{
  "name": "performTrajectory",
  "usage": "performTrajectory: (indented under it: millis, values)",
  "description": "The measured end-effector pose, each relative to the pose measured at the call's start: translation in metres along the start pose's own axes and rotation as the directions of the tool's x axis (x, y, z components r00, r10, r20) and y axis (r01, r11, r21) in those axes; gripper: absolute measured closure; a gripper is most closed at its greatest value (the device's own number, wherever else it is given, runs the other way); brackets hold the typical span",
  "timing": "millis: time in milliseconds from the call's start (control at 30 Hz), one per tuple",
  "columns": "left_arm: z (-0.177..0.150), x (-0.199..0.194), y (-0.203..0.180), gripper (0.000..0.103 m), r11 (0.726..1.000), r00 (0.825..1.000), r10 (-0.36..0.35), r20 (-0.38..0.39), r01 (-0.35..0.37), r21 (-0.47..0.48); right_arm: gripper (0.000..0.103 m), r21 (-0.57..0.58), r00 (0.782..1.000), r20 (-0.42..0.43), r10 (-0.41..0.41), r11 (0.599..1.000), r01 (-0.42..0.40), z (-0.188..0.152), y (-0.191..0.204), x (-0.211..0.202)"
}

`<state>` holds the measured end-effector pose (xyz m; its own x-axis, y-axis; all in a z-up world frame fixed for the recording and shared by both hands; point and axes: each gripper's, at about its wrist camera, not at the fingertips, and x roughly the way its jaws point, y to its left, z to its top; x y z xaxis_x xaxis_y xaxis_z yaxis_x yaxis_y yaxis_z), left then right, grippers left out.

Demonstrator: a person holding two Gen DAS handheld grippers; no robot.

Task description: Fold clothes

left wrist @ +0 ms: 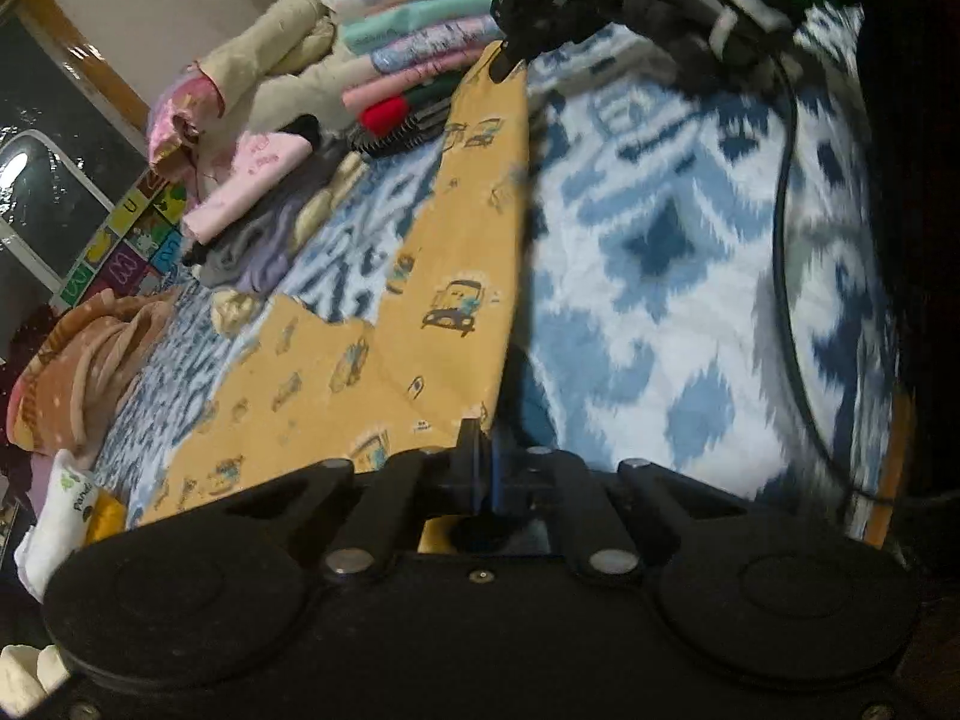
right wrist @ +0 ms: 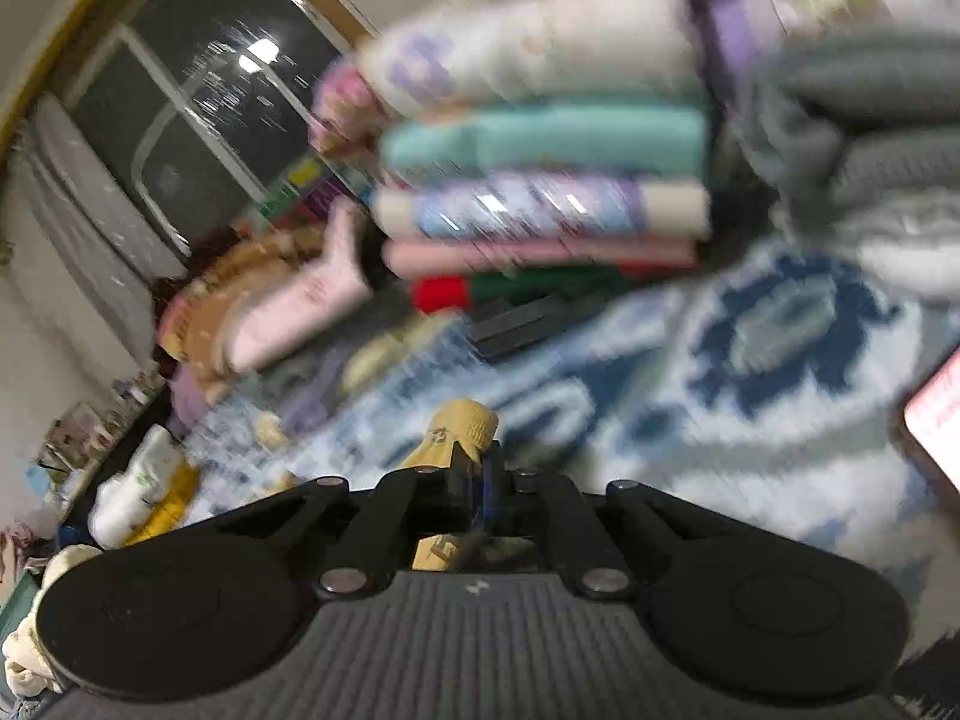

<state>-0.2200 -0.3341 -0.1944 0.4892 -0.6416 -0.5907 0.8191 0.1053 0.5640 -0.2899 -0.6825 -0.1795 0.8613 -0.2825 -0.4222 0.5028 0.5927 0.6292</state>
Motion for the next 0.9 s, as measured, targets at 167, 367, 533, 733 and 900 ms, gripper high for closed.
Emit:
performTrajectory:
  millis: [167,367,533,733,900]
  values:
    - [0.002,-0.005,0.001,0.101,1.000,0.999,0.026,0.038,-0.026,0.005,0.098,-0.009,1.000,0.023,0.009,1.000,-0.009,0.002,0.002,-0.004]
    - [0.000,-0.006,-0.001,0.101,0.999,0.999,0.022,0.043,-0.023,0.025,0.098,0.026,0.999,-0.005,-0.037,0.999,0.037,-0.002,-0.007,-0.008]
    - [-0.001,-0.005,-0.003,0.101,1.000,0.999,0.016,0.044,-0.017,0.023,0.098,0.020,0.999,-0.006,-0.049,0.999,0.049,-0.003,-0.009,-0.013]
    - [-0.003,-0.015,0.004,0.099,0.995,0.995,-0.094,0.022,0.094,-0.024,0.069,-0.016,0.989,0.003,-0.149,0.989,0.149,-0.004,-0.006,-0.011]
    - [-0.013,-0.038,0.038,0.098,0.970,0.990,-0.137,0.041,0.142,-0.199,0.063,-0.118,0.979,0.118,-0.167,0.977,0.180,-0.007,0.012,-0.031]
